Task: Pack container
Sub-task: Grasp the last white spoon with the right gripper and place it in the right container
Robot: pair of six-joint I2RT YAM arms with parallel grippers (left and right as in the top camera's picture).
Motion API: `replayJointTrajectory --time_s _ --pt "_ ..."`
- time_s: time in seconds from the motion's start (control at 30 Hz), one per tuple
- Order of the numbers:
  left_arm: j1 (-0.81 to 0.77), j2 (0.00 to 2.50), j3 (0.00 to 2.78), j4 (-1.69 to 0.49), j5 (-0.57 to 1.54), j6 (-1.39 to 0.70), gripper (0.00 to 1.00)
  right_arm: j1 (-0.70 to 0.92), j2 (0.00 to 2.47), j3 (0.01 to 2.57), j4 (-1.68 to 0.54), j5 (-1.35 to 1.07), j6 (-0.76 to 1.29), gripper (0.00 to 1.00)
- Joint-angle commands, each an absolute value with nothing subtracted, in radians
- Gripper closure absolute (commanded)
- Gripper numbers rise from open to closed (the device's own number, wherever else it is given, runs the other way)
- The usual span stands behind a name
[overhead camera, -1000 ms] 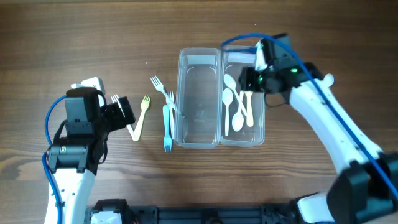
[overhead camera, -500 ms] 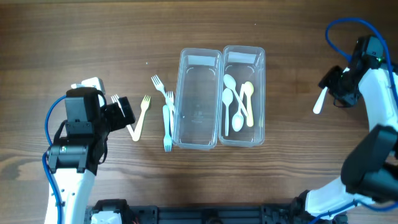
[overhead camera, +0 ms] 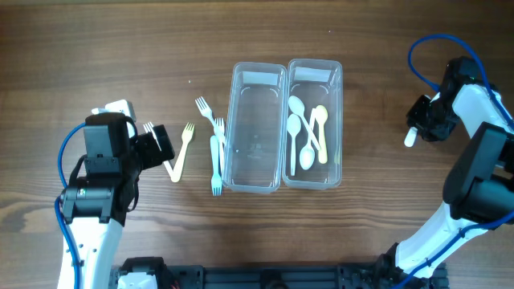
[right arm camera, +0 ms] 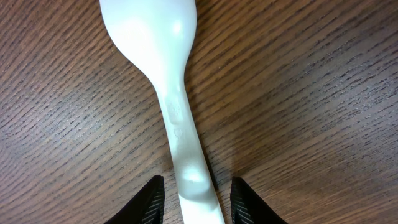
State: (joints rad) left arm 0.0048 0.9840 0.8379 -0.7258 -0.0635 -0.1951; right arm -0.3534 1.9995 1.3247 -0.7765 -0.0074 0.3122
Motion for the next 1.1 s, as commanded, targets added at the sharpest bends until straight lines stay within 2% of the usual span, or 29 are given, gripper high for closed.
replayJointTrajectory --time_s 0.0,0.2,0.33,0.47,0.57,0.7,0.83,0.97,1.07 --pt "-0.001 0.983 0.859 -0.723 -0.077 -0.179 0.00 -0.353 2.026 1.327 -0.769 -0.006 0.291 0.66" --pt "-0.001 0.983 0.859 -0.723 -0.077 -0.179 0.00 -0.353 2.088 1.327 -0.772 0.000 0.290 0.68" --pt "-0.001 0.983 0.859 -0.723 -0.077 -0.179 0.00 -0.353 2.088 1.328 -0.775 -0.026 0.287 0.93" --pt "-0.001 0.983 0.859 -0.723 -0.077 -0.179 0.00 -0.341 2.028 1.359 -0.824 -0.114 0.287 0.96" --pt "-0.001 0.983 0.859 -0.723 -0.077 -0.179 0.00 -0.295 1.894 1.370 -0.847 -0.113 0.287 0.96" --pt "-0.001 0.983 0.859 -0.723 -0.077 -0.179 0.00 -0.170 1.633 1.377 -0.874 -0.150 0.287 0.96" --pt "-0.001 0.983 0.859 -0.723 -0.077 -0.179 0.00 0.059 1.432 1.376 -0.893 -0.158 0.300 0.96" --pt "-0.001 0.983 0.859 -0.723 -0.077 -0.179 0.00 0.217 1.457 1.303 -0.904 -0.150 0.353 0.96" --pt "-0.001 0.983 0.859 -0.723 -0.077 -0.179 0.00 0.323 1.545 1.185 -0.798 -0.158 0.377 0.96"
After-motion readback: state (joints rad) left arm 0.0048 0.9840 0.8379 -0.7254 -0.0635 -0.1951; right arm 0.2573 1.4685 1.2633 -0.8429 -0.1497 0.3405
